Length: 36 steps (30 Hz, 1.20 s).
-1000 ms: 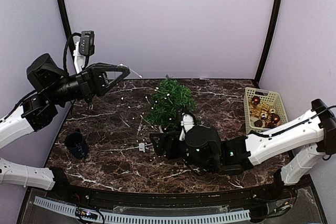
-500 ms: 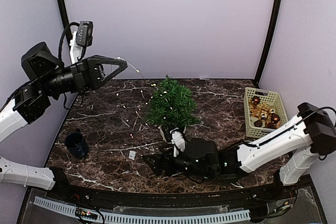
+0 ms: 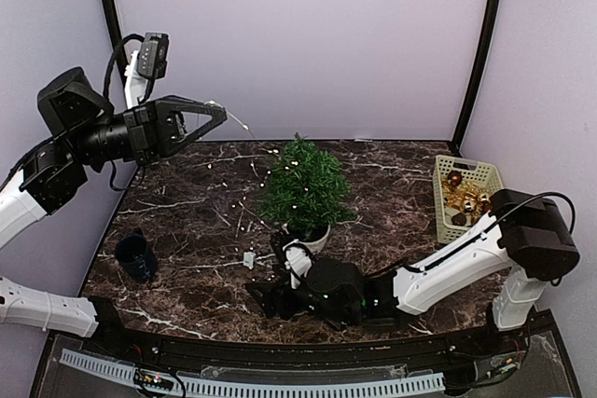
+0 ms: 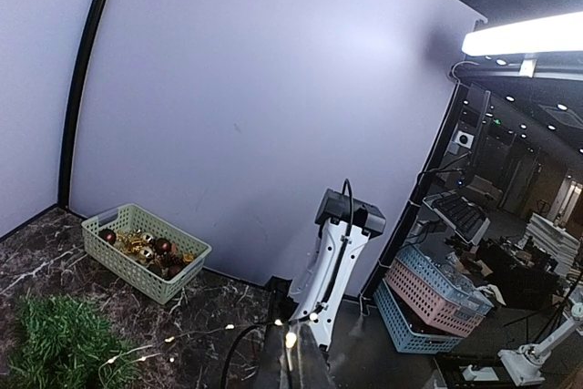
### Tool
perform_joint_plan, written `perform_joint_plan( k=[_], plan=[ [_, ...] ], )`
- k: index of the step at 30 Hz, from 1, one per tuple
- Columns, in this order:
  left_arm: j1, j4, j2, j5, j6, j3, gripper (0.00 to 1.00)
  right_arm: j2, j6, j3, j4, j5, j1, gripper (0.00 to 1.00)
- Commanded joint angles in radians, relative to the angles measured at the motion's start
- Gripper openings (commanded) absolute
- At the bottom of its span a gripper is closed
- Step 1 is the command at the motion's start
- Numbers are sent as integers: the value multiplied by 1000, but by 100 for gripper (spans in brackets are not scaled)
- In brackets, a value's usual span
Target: Decorate the small christmas tree
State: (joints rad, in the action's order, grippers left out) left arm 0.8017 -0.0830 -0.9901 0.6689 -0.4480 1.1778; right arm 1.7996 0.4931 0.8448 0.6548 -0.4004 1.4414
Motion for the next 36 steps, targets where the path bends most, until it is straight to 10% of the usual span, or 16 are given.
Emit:
perform_joint_plan(
  k=[1, 29, 36],
  plan=[
    [4, 0, -4, 35, -4, 39, 0, 39, -54, 36, 75, -48, 2, 78],
    [3, -34, -25, 82, -65, 90, 0, 227, -233, 205, 71, -133, -33, 58],
    [3, 2, -14, 52, -40, 95, 0, 223, -238, 212, 68, -150, -39, 19]
  ],
)
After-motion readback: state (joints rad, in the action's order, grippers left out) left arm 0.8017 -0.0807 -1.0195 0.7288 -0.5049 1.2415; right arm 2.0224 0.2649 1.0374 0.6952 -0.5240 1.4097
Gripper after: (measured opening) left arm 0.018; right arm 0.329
